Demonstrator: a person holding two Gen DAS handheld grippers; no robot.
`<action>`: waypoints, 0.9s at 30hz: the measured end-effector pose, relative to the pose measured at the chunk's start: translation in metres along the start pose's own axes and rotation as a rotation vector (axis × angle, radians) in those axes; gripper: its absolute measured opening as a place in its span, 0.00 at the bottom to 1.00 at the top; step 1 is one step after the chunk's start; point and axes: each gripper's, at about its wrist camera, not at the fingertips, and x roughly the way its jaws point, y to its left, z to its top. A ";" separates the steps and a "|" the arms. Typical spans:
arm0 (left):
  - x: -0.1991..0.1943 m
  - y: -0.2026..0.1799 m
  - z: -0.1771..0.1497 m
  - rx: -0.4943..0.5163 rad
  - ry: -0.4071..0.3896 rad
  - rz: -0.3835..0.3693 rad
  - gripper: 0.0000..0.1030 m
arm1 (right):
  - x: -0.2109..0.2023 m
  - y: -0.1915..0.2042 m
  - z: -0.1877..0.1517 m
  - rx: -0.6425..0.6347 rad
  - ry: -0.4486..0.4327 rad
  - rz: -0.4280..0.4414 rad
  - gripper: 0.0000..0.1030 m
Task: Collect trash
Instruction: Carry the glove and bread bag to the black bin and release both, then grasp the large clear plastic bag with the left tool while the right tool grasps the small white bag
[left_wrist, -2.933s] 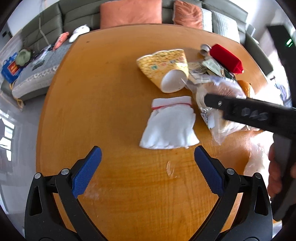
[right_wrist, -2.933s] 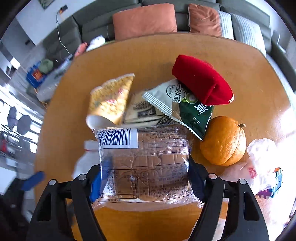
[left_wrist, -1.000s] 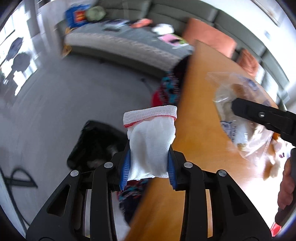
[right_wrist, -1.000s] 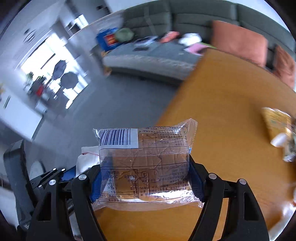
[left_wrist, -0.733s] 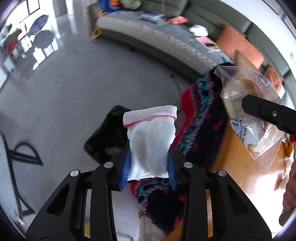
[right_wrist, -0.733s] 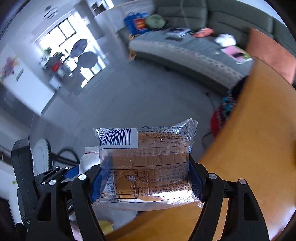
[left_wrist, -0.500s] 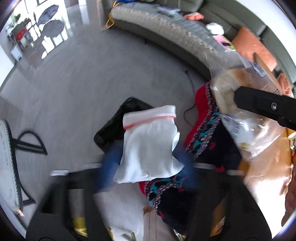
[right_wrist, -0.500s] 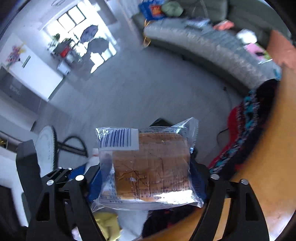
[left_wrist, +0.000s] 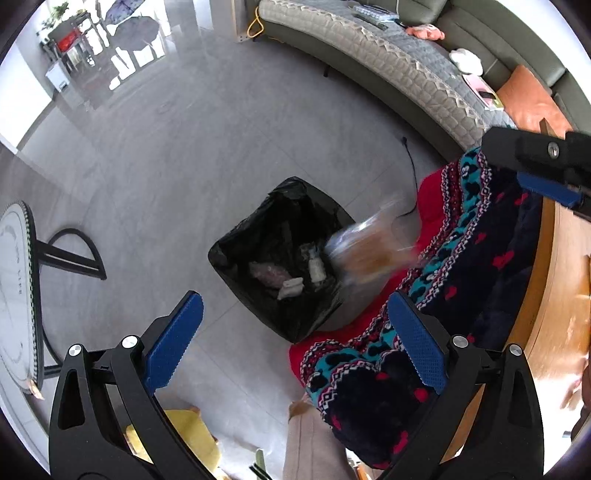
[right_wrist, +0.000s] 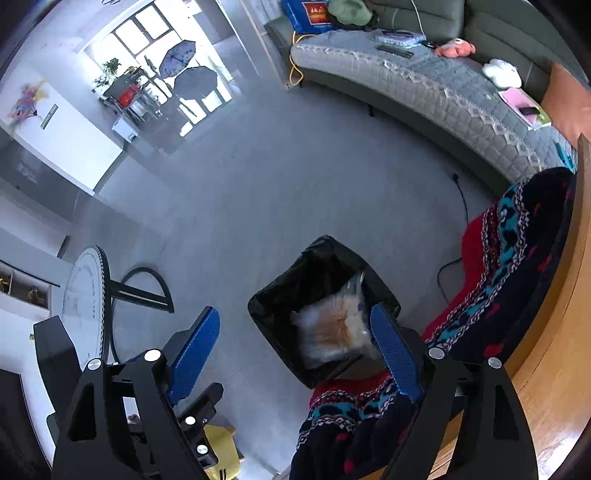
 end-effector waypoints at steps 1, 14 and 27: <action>-0.003 -0.002 0.001 0.003 -0.003 0.004 0.94 | -0.001 -0.001 0.000 0.003 -0.002 0.002 0.82; -0.040 -0.045 0.008 0.114 -0.092 -0.053 0.94 | -0.064 -0.042 -0.025 0.083 -0.106 -0.016 0.82; -0.068 -0.175 -0.011 0.321 -0.110 -0.194 0.94 | -0.173 -0.140 -0.106 0.317 -0.346 -0.192 0.82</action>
